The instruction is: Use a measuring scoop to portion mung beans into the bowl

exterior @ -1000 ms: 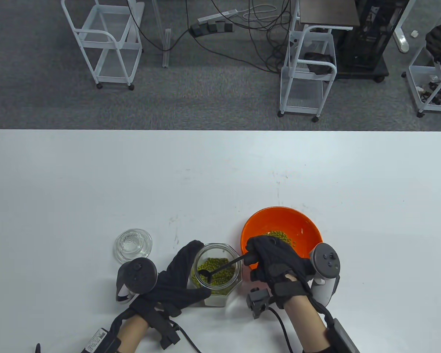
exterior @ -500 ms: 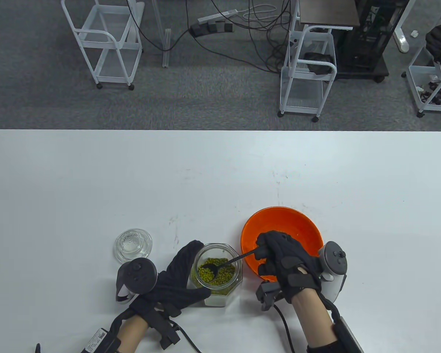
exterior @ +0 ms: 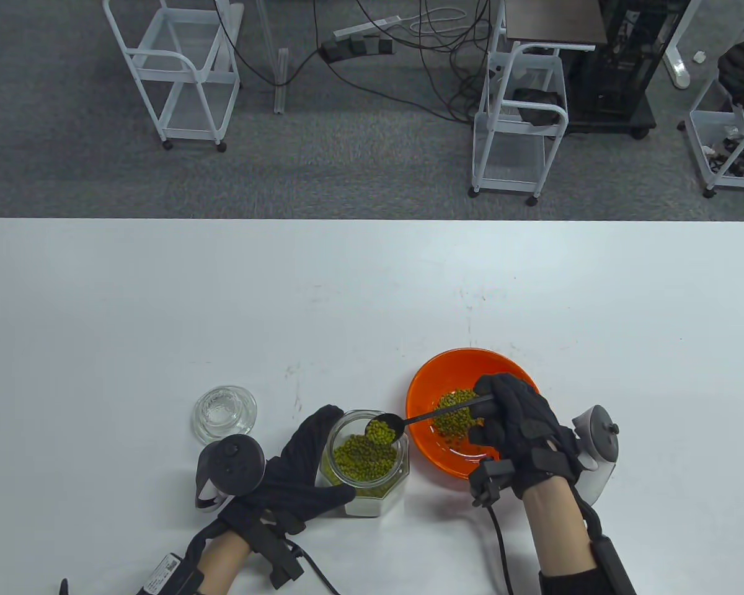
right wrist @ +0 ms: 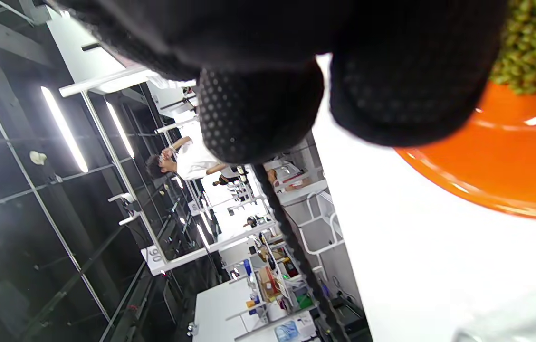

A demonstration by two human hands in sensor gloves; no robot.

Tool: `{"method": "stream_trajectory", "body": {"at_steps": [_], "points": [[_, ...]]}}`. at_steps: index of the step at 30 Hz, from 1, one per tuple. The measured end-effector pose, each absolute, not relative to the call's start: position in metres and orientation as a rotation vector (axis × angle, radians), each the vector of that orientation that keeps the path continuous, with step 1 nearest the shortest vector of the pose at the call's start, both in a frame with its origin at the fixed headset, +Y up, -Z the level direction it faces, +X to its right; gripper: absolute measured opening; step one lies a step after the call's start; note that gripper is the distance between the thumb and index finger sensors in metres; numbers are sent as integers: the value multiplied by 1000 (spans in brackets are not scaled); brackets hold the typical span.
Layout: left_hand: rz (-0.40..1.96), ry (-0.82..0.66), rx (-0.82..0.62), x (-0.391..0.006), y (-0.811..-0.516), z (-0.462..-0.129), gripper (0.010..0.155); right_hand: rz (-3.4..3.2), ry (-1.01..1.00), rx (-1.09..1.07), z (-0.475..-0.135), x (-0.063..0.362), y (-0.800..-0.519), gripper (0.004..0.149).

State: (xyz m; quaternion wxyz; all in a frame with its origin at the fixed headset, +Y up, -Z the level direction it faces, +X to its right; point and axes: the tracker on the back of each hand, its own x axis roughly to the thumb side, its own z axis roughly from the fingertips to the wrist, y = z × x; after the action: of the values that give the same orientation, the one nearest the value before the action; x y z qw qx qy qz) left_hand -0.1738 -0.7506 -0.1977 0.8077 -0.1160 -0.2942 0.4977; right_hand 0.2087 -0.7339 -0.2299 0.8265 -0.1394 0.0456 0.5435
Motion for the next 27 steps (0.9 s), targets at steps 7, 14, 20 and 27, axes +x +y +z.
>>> {"method": "stream_trajectory", "body": {"at_steps": [7,14,20,27], "points": [[1065,-629,-248,-174,-751,-198,109,1101,-21,-336,-230,251,-732,41],[1065,-629,-248,-174,-751,-198,109,1109,-161,-427,-228,294,-740,41],[1065,-629,-248,-174,-751,-198,109,1196,-275,-494,-224,318,-746,41],[1065,-629,-248,-174,-751,-198,109,1493,-428,-531,-223,316,-732,41]]}}
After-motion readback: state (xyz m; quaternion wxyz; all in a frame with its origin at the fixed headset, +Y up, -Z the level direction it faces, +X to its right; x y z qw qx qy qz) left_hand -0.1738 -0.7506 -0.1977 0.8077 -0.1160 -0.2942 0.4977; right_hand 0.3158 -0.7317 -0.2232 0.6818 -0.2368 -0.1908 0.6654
